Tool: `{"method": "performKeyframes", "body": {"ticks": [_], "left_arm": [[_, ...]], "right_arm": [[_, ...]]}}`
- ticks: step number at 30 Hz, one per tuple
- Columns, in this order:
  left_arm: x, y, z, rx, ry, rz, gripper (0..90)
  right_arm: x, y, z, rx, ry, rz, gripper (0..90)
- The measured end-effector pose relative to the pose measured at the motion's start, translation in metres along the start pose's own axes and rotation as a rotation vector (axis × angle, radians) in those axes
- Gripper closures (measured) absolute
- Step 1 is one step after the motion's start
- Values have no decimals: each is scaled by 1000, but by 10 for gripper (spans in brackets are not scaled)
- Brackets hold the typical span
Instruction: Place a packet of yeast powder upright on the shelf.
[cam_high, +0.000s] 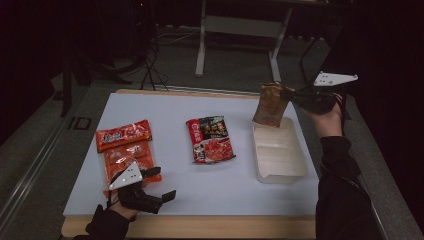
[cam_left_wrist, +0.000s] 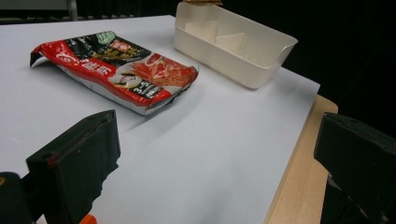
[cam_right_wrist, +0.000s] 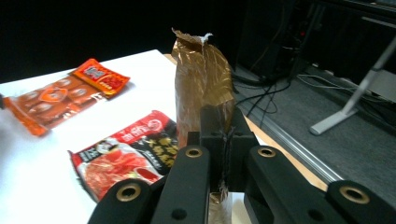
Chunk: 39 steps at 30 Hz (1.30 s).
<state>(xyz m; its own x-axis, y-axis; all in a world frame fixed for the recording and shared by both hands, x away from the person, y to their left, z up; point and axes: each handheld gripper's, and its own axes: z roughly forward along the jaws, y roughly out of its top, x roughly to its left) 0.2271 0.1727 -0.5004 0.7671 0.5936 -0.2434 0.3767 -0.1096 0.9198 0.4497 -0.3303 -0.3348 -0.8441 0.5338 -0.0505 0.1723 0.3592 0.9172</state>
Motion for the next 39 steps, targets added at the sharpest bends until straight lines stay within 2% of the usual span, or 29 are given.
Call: {"method": "performKeyframes", "body": {"ticks": [2,8,10,12,19,22,27,35,39], "left_arm": [[0,-1,0,10,1,2,8],[2,-2,1,17,7,2,8],[1,-2,2,17,2,0,8],[1,-2,1,12,-4,-3,8],[3,-3,0,6,-6,-13,8],[3,-3,0,7,-8,-15,8],[3,-4,1,10,-11,-20,9],[4,-4,1,10,-11,-22,8],[4,-4,0,10,-11,-24,8]], "right_arm": [[-5,-4,0,-12,2,17,892],[-15,-13,3,-2,-41,-13,892],[-18,-16,5,3,-41,-8,892],[-21,-20,8,18,-43,8,892],[-26,-34,16,62,-82,6,892],[-27,-39,18,59,-85,17,891],[-26,-42,25,50,-55,30,890],[-23,-50,39,104,-33,44,878],[-23,-56,43,112,-49,92,865]]}}
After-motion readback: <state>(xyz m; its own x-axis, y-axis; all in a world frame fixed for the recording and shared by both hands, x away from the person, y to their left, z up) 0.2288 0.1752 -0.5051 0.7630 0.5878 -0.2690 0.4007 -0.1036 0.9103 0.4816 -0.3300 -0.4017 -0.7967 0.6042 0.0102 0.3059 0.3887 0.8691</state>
